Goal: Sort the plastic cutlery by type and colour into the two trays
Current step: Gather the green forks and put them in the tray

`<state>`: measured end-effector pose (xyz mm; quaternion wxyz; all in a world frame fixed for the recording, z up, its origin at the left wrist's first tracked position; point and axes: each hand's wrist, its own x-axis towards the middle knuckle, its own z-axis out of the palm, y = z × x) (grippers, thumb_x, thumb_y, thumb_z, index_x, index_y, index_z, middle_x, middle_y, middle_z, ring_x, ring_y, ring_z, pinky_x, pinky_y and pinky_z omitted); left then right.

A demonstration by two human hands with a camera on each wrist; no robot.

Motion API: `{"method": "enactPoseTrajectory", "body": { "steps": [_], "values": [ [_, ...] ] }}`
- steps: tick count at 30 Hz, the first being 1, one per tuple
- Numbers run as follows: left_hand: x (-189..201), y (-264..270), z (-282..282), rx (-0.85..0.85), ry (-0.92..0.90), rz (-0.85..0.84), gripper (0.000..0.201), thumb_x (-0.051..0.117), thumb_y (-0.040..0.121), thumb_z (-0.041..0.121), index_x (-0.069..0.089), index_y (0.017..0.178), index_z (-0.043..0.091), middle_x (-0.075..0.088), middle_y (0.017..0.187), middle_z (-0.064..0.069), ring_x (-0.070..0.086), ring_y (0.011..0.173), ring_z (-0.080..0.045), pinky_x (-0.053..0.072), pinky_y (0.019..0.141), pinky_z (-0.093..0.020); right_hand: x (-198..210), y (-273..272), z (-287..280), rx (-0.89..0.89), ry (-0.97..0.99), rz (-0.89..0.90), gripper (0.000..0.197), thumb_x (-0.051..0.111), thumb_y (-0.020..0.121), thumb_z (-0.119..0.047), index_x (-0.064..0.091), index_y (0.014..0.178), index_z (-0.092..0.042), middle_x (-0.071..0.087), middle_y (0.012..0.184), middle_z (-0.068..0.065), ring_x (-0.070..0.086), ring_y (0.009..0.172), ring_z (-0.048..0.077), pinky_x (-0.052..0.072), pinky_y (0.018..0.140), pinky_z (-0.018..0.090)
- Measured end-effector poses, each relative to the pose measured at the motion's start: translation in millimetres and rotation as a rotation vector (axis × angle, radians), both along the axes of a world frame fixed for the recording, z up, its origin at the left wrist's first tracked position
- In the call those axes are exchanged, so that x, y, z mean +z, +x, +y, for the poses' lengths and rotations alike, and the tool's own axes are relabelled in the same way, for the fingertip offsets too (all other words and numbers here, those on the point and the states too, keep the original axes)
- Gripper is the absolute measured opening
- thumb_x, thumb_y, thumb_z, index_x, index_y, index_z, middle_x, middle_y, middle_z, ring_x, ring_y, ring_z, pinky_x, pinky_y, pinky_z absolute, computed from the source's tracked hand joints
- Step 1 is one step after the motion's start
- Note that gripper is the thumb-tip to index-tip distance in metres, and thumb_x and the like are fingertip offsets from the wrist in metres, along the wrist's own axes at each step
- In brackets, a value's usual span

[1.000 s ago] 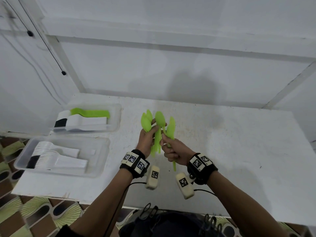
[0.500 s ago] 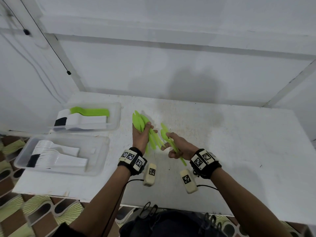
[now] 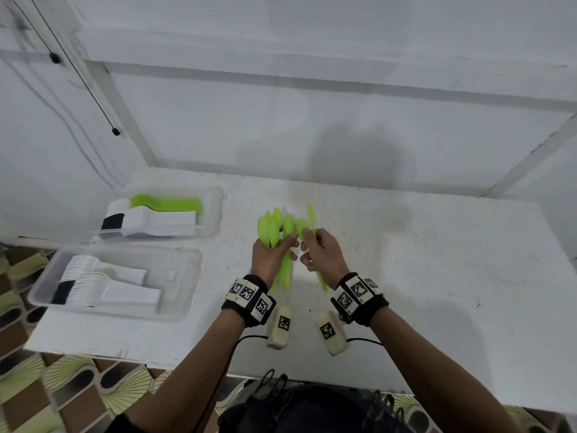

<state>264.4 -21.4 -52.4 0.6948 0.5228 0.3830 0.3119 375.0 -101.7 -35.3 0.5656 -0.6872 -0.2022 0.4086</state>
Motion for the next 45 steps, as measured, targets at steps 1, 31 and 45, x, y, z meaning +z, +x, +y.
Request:
{"method": "enactPoseTrajectory", "body": {
  "steps": [1,31,45],
  "values": [
    [1,0,-1,-0.012,-0.008,-0.016,0.023,0.073,0.094,0.021,0.070,0.111,0.006,0.077,0.092,-0.016,0.067,0.067,-0.028,0.058,0.072,-0.039,1,1,0,-0.036,0.021,0.005,0.029,0.055,0.104,-0.035,0.054,0.099,-0.007,0.063,0.081,0.003,0.057,0.054,0.013,0.044,0.047,0.024],
    [-3,17,0,0.123,-0.115,-0.051,0.020,0.079,0.089,0.017,0.075,0.108,0.012,0.078,0.104,-0.007,0.074,0.099,-0.028,0.059,0.092,-0.049,-5,-25,-5,0.186,-0.148,-0.823,0.051,0.033,0.104,-0.019,0.039,0.153,-0.005,0.059,0.087,0.013,0.057,0.080,0.027,0.047,0.077,0.040],
    [-2,13,-9,0.019,-0.112,-0.095,0.043,0.087,0.076,0.024,0.073,0.116,0.016,0.077,0.106,-0.010,0.074,0.097,-0.031,0.061,0.084,-0.045,22,4,12,0.012,-0.205,-0.132,0.053,0.061,0.087,-0.064,0.069,0.112,-0.018,0.071,0.109,0.005,0.071,0.097,0.026,0.063,0.080,0.047]
  ]
}}
